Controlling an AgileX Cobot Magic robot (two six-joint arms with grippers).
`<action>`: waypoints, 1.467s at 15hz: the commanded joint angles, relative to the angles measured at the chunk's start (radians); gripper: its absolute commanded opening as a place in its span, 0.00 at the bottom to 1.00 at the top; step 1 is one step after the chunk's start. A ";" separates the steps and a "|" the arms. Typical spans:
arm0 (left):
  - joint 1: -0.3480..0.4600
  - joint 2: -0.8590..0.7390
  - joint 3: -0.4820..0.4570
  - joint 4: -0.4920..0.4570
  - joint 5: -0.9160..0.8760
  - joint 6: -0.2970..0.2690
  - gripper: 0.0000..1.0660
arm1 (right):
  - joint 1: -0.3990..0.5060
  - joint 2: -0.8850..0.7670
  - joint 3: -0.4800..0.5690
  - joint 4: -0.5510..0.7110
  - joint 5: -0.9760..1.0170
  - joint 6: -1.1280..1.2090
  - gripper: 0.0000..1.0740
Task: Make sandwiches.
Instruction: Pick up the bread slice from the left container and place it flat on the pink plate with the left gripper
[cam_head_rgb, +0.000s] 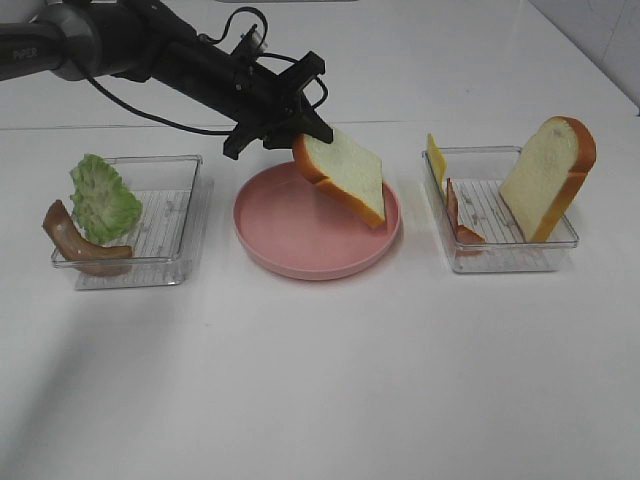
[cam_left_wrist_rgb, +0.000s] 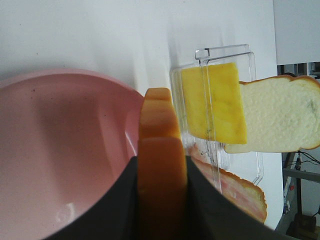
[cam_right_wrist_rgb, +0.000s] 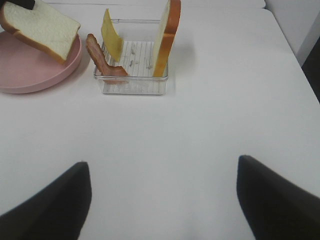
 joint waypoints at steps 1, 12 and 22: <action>-0.003 0.008 -0.001 0.009 0.047 -0.029 0.04 | -0.008 -0.014 0.000 0.001 -0.009 -0.007 0.71; -0.003 0.005 -0.001 0.091 0.103 -0.056 0.25 | -0.008 -0.014 0.000 0.001 -0.009 -0.007 0.71; -0.011 -0.066 -0.149 0.487 0.142 -0.091 0.82 | -0.008 -0.014 0.000 0.001 -0.009 -0.007 0.71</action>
